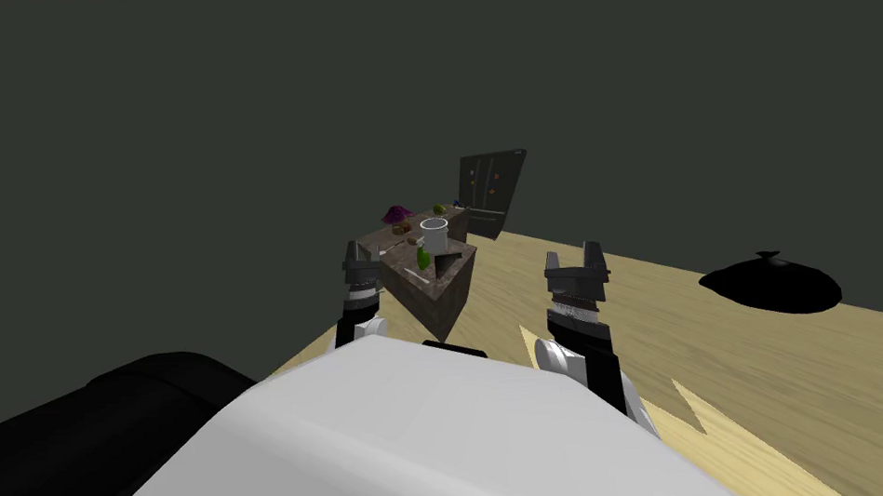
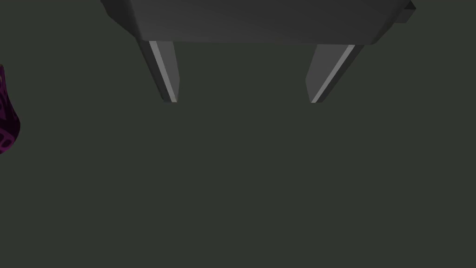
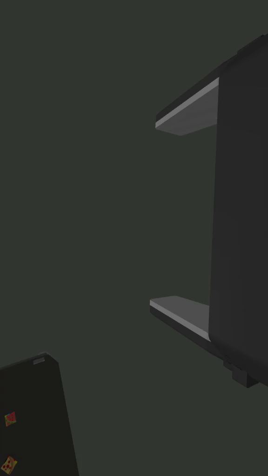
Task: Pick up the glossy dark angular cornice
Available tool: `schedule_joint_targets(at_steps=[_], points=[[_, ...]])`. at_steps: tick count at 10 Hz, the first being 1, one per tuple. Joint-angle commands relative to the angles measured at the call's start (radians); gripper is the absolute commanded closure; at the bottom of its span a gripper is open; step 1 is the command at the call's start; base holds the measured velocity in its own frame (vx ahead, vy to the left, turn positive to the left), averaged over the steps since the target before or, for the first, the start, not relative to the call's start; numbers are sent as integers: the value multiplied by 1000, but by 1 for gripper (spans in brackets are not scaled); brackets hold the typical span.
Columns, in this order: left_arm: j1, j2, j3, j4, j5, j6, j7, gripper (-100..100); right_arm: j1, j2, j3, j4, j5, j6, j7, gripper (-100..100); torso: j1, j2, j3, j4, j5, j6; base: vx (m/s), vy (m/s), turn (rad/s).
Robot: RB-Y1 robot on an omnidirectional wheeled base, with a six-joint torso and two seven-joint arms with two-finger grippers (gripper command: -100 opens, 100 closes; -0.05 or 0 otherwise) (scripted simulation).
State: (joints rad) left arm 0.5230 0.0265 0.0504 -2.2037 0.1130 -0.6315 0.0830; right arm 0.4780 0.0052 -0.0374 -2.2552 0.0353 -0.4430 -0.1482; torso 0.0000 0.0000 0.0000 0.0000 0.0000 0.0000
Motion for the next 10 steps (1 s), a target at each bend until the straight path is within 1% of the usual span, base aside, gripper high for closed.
schedule_joint_targets(at_steps=[1, 2, 3, 6, 10], points=[[3, 39, 8, 5, 6, 5, -1, -100, 0, 0, 0, 0, 0, 0, 0, 0, 0, 0, 0, 0, 0, 0, 6, -49, 18], [5, 53, 13, 8, 10, 8, -1, -100, 0, 0, 0, 0, 0, 0, 0, 0, -3, 0, 0, 0, 0, 0, 24, -111, 23], [10, 78, 26, 18, 20, 17, -3, -100, 0, 0, 0, 0, 0, 0, 0, 0, -6, -1, -1, 0, -1, 0, 40, -176, 42], [23, 104, 50, 38, 42, 38, -5, -100, 0, 0, 0, 0, 0, 0, 0, 0, -16, -3, -2, -1, -3, 0, 32, -232, 28], [45, 128, 87, 77, 79, 74, -8, -100, 0, 0, 0, 0, 0, 0, 0, 0, -16, -2, -1, 0, -4, 0, 23, -254, 30]])
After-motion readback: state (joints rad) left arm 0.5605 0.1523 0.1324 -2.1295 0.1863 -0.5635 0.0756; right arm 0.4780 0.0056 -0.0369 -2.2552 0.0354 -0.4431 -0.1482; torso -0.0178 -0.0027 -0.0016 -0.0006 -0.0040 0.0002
